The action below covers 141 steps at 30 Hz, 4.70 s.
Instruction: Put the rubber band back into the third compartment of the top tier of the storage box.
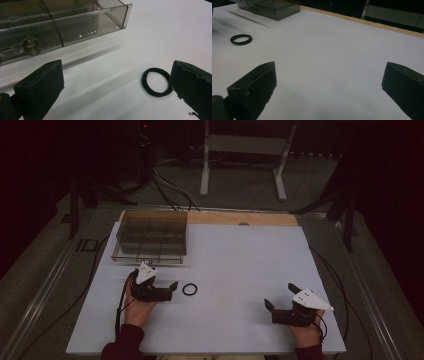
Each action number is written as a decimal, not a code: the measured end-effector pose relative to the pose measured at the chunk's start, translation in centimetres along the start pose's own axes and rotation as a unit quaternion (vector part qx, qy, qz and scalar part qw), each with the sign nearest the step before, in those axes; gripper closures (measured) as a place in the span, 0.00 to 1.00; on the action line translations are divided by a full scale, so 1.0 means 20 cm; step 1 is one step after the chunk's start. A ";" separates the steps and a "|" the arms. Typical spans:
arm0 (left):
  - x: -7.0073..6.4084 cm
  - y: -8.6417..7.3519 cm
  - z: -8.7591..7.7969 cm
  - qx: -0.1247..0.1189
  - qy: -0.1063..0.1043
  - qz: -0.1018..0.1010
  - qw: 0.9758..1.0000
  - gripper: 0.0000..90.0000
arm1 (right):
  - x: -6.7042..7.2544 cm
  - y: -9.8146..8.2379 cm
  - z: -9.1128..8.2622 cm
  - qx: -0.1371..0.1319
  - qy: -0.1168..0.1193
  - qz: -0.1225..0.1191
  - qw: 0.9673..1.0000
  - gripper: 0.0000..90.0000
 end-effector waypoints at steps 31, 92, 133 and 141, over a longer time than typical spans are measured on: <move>-0.08 -0.05 0.15 0.049 -0.002 0.006 0.999 0.05 | 0.00 0.00 0.00 0.000 0.001 0.000 1.000 0.00; -0.20 -0.12 0.17 0.114 -0.022 0.035 0.993 0.98 | 0.01 0.00 0.01 0.004 0.004 -0.002 1.000 0.00; -0.32 0.05 0.05 0.082 -0.062 0.046 0.994 0.98 | 0.01 0.00 0.00 0.003 0.003 -0.003 1.000 0.00; -0.32 0.09 0.03 0.071 -0.068 0.044 0.994 0.98 | 0.01 0.00 0.00 0.003 0.004 -0.003 1.000 0.00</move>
Point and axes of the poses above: each handheld gripper's, and its own axes: z roughly forward along the jaws, y roughly out of its top, x roughly to its left, the point moved 10 cm from there along z, roughly forward along the jaws, and after that the axes turned 13 degrees about -z, right-handed, at the moved point
